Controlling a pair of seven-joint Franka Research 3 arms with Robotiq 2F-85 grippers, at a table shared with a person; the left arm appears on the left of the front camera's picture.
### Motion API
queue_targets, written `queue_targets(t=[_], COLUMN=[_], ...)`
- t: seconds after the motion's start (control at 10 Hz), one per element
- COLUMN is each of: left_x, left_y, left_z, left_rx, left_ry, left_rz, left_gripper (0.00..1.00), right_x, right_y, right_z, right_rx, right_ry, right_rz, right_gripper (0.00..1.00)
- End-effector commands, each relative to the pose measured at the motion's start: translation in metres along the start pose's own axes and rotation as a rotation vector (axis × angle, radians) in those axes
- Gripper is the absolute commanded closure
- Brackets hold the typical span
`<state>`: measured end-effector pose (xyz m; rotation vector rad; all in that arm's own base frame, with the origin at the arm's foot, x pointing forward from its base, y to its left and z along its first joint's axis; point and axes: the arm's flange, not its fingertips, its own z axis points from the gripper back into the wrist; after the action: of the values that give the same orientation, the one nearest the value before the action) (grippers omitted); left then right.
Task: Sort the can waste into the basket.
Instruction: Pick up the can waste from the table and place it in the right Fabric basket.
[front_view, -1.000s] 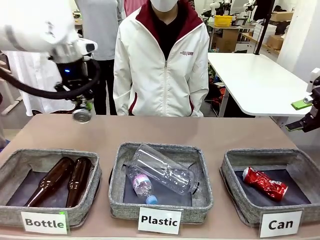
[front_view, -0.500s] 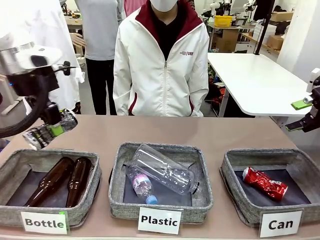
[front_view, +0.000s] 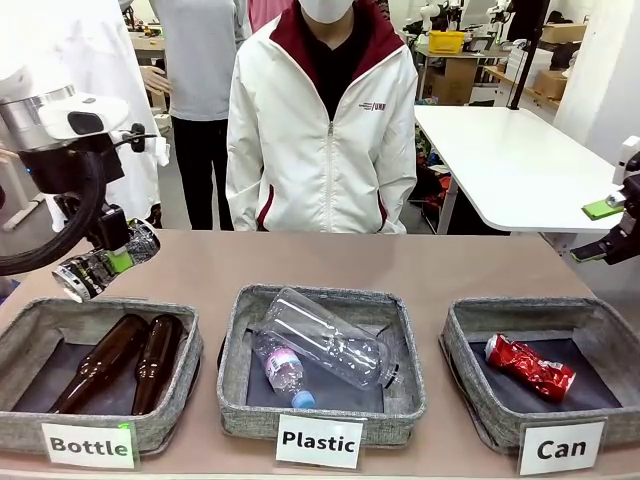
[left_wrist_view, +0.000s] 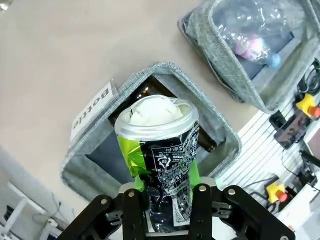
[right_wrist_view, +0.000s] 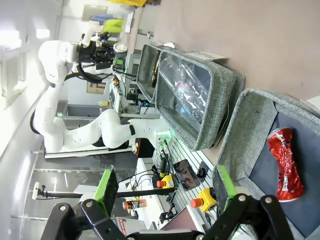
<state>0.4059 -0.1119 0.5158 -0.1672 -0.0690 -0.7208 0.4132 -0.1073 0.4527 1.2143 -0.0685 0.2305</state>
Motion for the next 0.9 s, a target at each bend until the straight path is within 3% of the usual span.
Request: queue_targets(t=[0.0, 0.1, 0.3, 0.5, 0.6, 0.8], left_x=[0.007, 0.025, 0.065, 0.118, 0.148, 0.219], left_y=[-0.023, -0.066, -0.157, -0.224, -0.258, -0.339], left_z=[-0.001, 0.001, -0.008, -0.019, -0.026, -0.049], left_rx=[-0.094, -0.178, -0.229, -0.297, -0.401, -0.386], left_ry=[-0.196, -0.354, -0.525, -0.611, -0.631, -0.673], left_rz=[-0.253, -0.523, -0.765, -0.947, -1.073, -1.153], left_gripper=[0.64, 0.64, 0.64, 0.64, 0.64, 0.64], right_x=[0.0, -0.007, -0.049, -0.101, -0.127, -0.179], right_y=[0.0, 0.029, 0.046, 0.047, 0.042, 0.027], right_z=[0.0, 0.018, 0.067, 0.125, 0.151, 0.185], right_rx=[0.0, -0.034, -0.196, -0.316, -0.346, -0.389], right_ry=[0.0, 0.008, 0.121, 0.021, -0.052, -0.221], right_rz=[0.0, -0.015, -0.142, -0.169, -0.194, -0.246], right_gripper=[0.0, 0.0, 0.0, 0.0, 0.0, 0.0])
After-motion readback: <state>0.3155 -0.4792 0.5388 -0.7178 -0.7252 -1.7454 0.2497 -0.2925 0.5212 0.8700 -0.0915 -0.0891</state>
